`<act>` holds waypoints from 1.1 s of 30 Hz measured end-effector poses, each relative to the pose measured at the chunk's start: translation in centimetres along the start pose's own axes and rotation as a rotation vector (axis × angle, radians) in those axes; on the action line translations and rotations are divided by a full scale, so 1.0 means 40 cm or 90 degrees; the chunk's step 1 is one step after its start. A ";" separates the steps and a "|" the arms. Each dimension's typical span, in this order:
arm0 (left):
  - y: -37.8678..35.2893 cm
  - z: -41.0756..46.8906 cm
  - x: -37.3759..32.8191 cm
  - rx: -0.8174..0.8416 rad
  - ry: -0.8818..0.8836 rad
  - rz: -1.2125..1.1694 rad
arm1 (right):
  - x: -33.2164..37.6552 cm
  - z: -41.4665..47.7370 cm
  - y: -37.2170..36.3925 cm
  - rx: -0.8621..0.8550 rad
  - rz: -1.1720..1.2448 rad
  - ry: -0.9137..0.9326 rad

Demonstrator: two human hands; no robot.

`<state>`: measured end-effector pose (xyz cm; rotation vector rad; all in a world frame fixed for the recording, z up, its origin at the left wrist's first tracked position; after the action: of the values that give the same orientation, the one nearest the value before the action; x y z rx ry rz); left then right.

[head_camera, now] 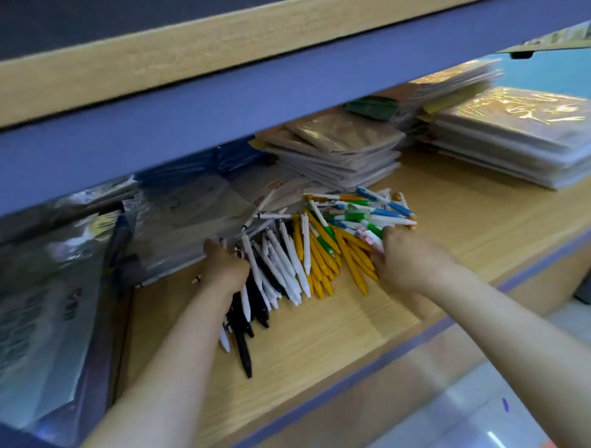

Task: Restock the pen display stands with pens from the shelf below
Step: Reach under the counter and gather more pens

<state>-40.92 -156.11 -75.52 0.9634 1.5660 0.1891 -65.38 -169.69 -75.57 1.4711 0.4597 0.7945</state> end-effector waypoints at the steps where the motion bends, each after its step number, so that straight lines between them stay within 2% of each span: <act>1: 0.007 0.006 0.002 0.009 0.006 -0.049 | 0.007 -0.004 0.001 0.011 -0.016 0.014; 5: 0.030 0.029 -0.001 0.013 0.048 -0.216 | 0.007 -0.021 0.017 0.080 -0.006 0.055; 8: 0.033 0.021 -0.017 0.056 0.063 -0.331 | 0.000 -0.032 0.046 0.123 -0.012 0.067; 12: 0.015 -0.006 -0.033 0.136 0.114 -0.447 | -0.021 -0.047 0.066 0.051 0.033 0.040; 14: 0.007 -0.018 -0.035 0.169 0.141 -0.464 | -0.038 -0.055 0.065 -0.005 0.177 -0.001; 16: 0.002 -0.027 -0.038 0.190 0.161 -0.495 | -0.039 -0.066 0.054 -0.059 0.481 -0.040; 18: -0.005 -0.036 -0.047 0.206 0.159 -0.525 | -0.014 -0.072 0.029 -0.067 0.762 -0.077; 24: -0.017 -0.070 -0.051 0.187 0.144 -0.553 | 0.099 -0.047 -0.055 0.027 1.080 -0.153; 26: -0.019 -0.083 -0.045 0.179 0.124 -0.551 | 0.128 -0.043 -0.060 0.020 1.164 -0.196; 28: -0.032 -0.099 -0.036 0.155 0.083 -0.509 | 0.154 -0.033 -0.075 -0.029 1.158 -0.229; 29: -0.044 -0.108 -0.032 0.141 0.060 -0.485 | 0.166 -0.027 -0.082 -0.063 1.080 -0.208; 31: -0.067 -0.127 -0.023 0.111 0.015 -0.446 | 0.194 -0.023 -0.091 -0.100 0.814 -0.096; 33: -0.077 -0.140 -0.013 0.068 -0.014 -0.411 | 0.212 -0.035 -0.085 -0.090 0.608 -0.001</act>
<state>-47.33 -156.25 -75.57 0.4953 1.7979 -0.3579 -60.02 -162.39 -77.41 1.5335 -0.3512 1.5276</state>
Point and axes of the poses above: each hand's wrist, its own z-axis towards the middle knuckle, its own y-axis out of the back of the hand, x = y × z, the point moved 4 cm from there along z, towards the middle knuckle, and after that the axes turned 14 degrees about y, right-handed, at the moved point
